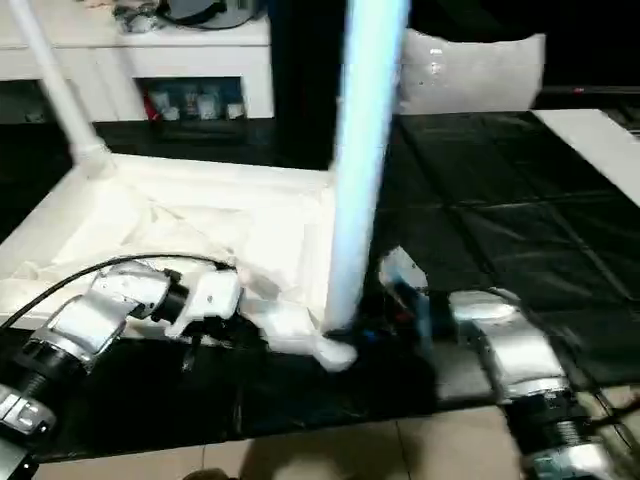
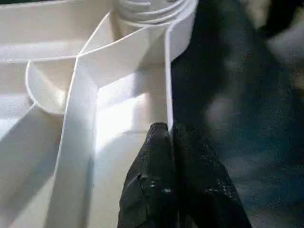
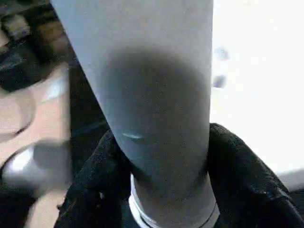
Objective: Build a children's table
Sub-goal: Rotate leg to tighten
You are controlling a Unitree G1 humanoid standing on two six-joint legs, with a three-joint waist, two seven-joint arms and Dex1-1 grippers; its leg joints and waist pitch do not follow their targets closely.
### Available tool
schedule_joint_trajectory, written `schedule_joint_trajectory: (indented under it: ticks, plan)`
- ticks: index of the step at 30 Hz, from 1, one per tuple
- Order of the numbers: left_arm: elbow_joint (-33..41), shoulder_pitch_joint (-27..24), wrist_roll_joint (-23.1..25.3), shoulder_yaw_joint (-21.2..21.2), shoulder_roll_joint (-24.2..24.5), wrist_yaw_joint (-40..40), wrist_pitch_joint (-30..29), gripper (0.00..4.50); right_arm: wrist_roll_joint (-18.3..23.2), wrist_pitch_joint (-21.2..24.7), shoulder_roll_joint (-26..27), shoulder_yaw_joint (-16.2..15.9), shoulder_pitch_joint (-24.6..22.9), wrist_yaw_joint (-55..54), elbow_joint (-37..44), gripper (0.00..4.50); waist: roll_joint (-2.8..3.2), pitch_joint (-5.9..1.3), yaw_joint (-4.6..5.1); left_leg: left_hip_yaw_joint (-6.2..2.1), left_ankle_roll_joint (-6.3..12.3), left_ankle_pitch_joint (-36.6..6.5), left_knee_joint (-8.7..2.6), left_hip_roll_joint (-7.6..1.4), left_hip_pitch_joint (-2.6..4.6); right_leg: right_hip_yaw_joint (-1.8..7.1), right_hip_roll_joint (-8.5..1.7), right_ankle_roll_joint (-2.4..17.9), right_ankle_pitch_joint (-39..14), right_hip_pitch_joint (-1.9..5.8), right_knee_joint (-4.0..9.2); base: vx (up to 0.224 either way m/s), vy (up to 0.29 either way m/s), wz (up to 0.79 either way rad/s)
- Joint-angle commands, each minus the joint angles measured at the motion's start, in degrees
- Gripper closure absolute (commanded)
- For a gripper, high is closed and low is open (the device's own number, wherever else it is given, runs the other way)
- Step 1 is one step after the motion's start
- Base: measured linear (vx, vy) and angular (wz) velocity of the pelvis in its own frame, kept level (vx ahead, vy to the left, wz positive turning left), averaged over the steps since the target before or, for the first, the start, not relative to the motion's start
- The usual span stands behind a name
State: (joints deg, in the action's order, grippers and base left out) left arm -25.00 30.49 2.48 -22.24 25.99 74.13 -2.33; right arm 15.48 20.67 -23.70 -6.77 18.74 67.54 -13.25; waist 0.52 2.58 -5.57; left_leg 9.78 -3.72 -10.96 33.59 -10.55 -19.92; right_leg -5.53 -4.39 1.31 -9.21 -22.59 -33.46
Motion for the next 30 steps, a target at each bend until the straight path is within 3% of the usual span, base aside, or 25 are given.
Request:
schedule_joint_trajectory:
  ticks: [1, 2, 3, 4, 5, 6, 7, 8, 9, 10, 11, 12, 14, 16, 19, 22, 23, 24, 25, 28, 29, 30]
  plan:
    - [3.3, -0.5, -2.2, -1.8, -6.6, -4.1, -5.1, 4.50, -1.4, 5.5, 5.5, 0.7, 2.3, -13.2, -1.8, 2.51, -0.41, -2.74, 0.62, -0.95, 0.11, -15.8, -3.91, -2.02, 0.51, 2.19, -4.63, 4.7, -34.6, 2.30, 5.93, 0.000, 0.000, 0.00]
    - [3.9, -0.4, -2.7, -1.2, -7.9, -6.0, -7.5, 4.50, -2.1, 7.0, 7.5, 1.6, 3.1, -17.8, -2.5, 2.51, -0.42, -2.69, 1.36, -1.18, -0.22, -16.6, -3.84, -1.88, 0.31, 1.83, -4.59, 3.3, -36.8, 2.31, 6.33, 0.000, 0.000, 0.00]
    - [3.9, -0.4, -2.8, -1.2, -7.9, -6.0, -7.5, 4.50, -2.1, 7.0, 7.6, 1.7, 3.1, -17.8, -2.5, 2.51, -0.28, -2.64, 1.77, -1.32, -0.42, -17.1, -3.93, -1.92, 0.17, 1.74, -4.48, 2.9, -37.0, 2.42, 6.33, 0.000, 0.000, 0.00]
    - [4.7, -0.2, -2.6, -0.6, -10.3, -9.6, -10.9, 4.50, -3.4, 9.3, 10.6, 2.8, 4.4, -24.7, -3.6, 2.51, 0.03, -2.58, 2.06, -1.43, -0.41, -18.0, -4.00, -1.91, 0.22, 1.55, -4.43, 2.6, -37.4, 2.29, 6.58, 0.000, 0.000, 0.00]
    - [5.0, 0.0, -1.9, -0.4, -11.4, -11.7, -12.6, 4.50, -4.5, 9.8, 11.8, 3.1, 4.9, -28.0, -4.1, 2.51, -0.04, -2.60, 3.56, -1.84, -1.05, -20.1, -4.05, -1.95, 0.00, 0.90, -4.30, 2.3, -36.9, 2.47, 6.69, 0.000, 0.000, 0.00]
    - [4.8, 0.4, -0.8, -0.2, -12.9, -14.3, -13.9, 4.50, -5.1, 10.2, 13.5, 3.6, 5.7, -31.5, -4.9, 2.51, -0.06, -2.59, 3.99, -1.94, -0.98, -21.1, -4.05, -1.92, 0.00, 0.74, -4.28, 2.1, -37.2, 2.40, 6.92, 0.000, 0.000, 0.00]
    - [4.5, 0.6, -0.2, 0.0, -13.7, -15.8, -14.6, 4.50, -5.3, 10.4, 14.5, 4.0, 6.1, -33.2, -5.3, 2.51, 0.16, -2.56, 4.80, -2.06, -0.90, -22.8, -4.00, -1.97, 0.13, 0.46, -4.32, 1.8, -37.4, 2.36, 7.16, 0.000, 0.000, 0.00]
    - [4.1, 1.0, 0.6, 0.4, -14.9, -18.0, -15.6, 4.50, -5.2, 10.9, 15.9, 4.9, 6.7, -35.5, -5.8, 2.51, 0.30, -2.67, 4.98, -2.08, -0.74, -23.5, -3.83, -1.93, 0.51, 0.32, -4.41, 1.8, -37.2, 2.18, 7.39, 0.000, 0.000, 0.00]
    - [3.6, 1.4, 1.4, 0.9, -16.1, -20.3, -16.5, 4.50, -5.6, 11.0, 17.2, 5.6, 7.2, -37.9, -6.5, 2.51, 0.37, -2.88, 5.68, -2.06, 0.19, -23.0, -3.91, -2.06, 0.28, 0.22, -4.55, 3.0, -33.4, 2.64, 7.43, 0.000, 0.000, 0.00]
    - [2.8, 2.1, 2.4, 1.4, -17.3, -23.1, -16.9, 4.50, -6.1, 9.5, 18.4, 6.1, 7.8, -40.4, -7.8, 2.51, 0.32, -2.78, 5.83, -1.99, 0.34, -23.1, -4.04, -2.19, 0.24, 0.17, -4.51, 3.2, -32.8, 2.53, 7.49, 0.000, 0.000, 0.00]
    - [2.3, 2.5, 2.9, 1.6, -18.0, -24.7, -17.1, 4.50, -6.4, 8.6, 19.1, 6.4, 8.2, -41.7, -8.5, 2.51, 0.24, -2.57, 6.10, -1.82, 0.45, -24.5, -3.77, -1.99, 0.85, -0.16, -4.35, 3.1, -34.0, 1.90, 7.95, 0.000, 0.000, 0.00]
    - [1.7, 3.0, 3.6, 1.7, -18.5, -26.1, -16.9, 4.50, -7.5, 6.3, 19.6, 6.3, 8.5, -43.5, -9.6, 2.51, -0.15, -2.59, 6.18, -1.74, 0.44, -24.8, -3.51, -1.82, 1.15, -0.35, -4.42, 2.7, -35.1, 1.70, 8.15, 0.000, 0.000, 0.00]
    - [1.2, 3.7, 4.9, 1.2, -18.4, -27.2, -16.4, 4.50, -7.6, 3.1, 20.1, 6.0, 8.7, -42.4, -10.3, 2.51, -0.10, -2.52, 6.28, -1.68, 1.06, -24.5, -3.24, -1.45, 1.11, -0.76, -4.53, 1.5, -37.2, 1.83, 8.70, 0.000, 0.000, 0.00]
    - [1.2, 3.7, 5.2, 1.0, -17.8, -27.1, -16.3, 4.50, -6.4, 3.2, 20.1, 6.4, 8.4, -40.5, -9.5, 1.97, 0.14, -2.50, 6.26, -1.89, 1.55, -24.9, -3.57, -1.81, 0.94, -0.89, -4.59, 1.3, -36.0, 2.10, 8.53, 0.000, 0.000, 0.00]
    - [1.4, 3.5, 5.9, 1.0, -16.2, -26.9, -15.5, 4.50, -4.7, 2.9, 19.8, 7.7, 7.5, -38.6, -7.3, 1.77, 0.47, -2.57, 6.40, -2.21, 1.51, -25.7, -4.13, -2.39, 0.62, -0.94, -4.75, 2.7, -32.0, 2.58, 8.00, 0.000, 0.000, 0.00]
    - [1.3, 3.1, 6.1, 1.2, -14.9, -25.9, -13.9, 4.50, -4.0, 1.6, 18.0, 7.7, 6.4, -35.5, -6.0, 1.46, 0.54, -2.81, 6.03, -2.09, 1.43, -23.9, -4.39, -2.58, 0.17, -0.19, -5.18, 5.0, -27.3, 2.83, 7.17, 0.000, 0.000, 0.00]
    - [1.1, 2.9, 6.1, 1.2, -14.2, -25.3, -13.2, 4.50, -3.8, 1.0, 16.7, 7.3, 5.7, -33.5, -5.5, 1.35, 0.39, -2.93, 5.76, -1.86, 1.76, -22.7, -4.34, -2.60, 0.16, 0.08, -5.24, 5.7, -25.9, 2.85, 6.90, 0.000, 0.000, 0.00]
    - [1.0, 2.7, 6.2, 0.9, -13.3, -24.2, -11.8, 4.50, -3.5, 0.5, 14.8, 6.9, 4.9, -30.8, -4.9, 1.23, 0.70, -2.95, 5.51, -1.83, 1.90, -22.0, -4.33, -2.60, 0.15, 0.15, -5.28, 6.1, -25.2, 2.91, 6.78, 0.000, 0.000, 0.00]
    - [0.9, 2.7, 6.2, 0.9, -13.1, -24.0, -11.6, 4.50, -3.4, 0.4, 14.6, 6.9, 4.8, -30.5, -4.9, 1.13, 0.42, -3.05, 4.96, -1.61, 2.43, -19.9, -4.32, -2.74, 0.03, 0.41, -5.20, 7.0, -23.0, 3.06, 6.41, 0.000, 0.000, 0.00]
    - [1.0, 1.7, 5.7, -0.8, -9.6, -18.5, -6.2, 4.50, -2.9, -0.2, 8.1, 5.6, 2.6, -21.2, -2.7, 0.90, 0.60, -3.25, 4.21, -1.41, 2.99, -17.8, -4.15, -2.70, 0.00, 0.59, -5.17, 7.5, -21.7, 3.19, 6.11, 0.000, 0.000, 0.00]
    - [1.0, 1.6, 5.7, -0.8, -9.5, -18.3, -6.0, 4.50, -2.9, -0.2, 8.0, 5.6, 2.6, -21.0, -2.7, 0.78, 0.37, -3.36, 3.91, -1.19, 3.53, -15.9, -4.09, -2.70, -0.18, 0.78, -5.08, 8.1, -19.8, 3.29, 5.83, 0.000, 0.000, 0.00]
    - [1.0, 1.2, 5.5, -1.8, -7.6, -15.1, -2.9, 4.50, -2.8, -0.3, 4.6, 4.7, 1.7, -16.3, -1.8, 0.69, 0.36, -3.37, 3.51, -1.18, 3.73, -14.9, -4.06, -2.71, -0.13, 0.77, -5.04, 8.2, -19.1, 3.36, 5.74, 0.000, 0.000, 0.00]
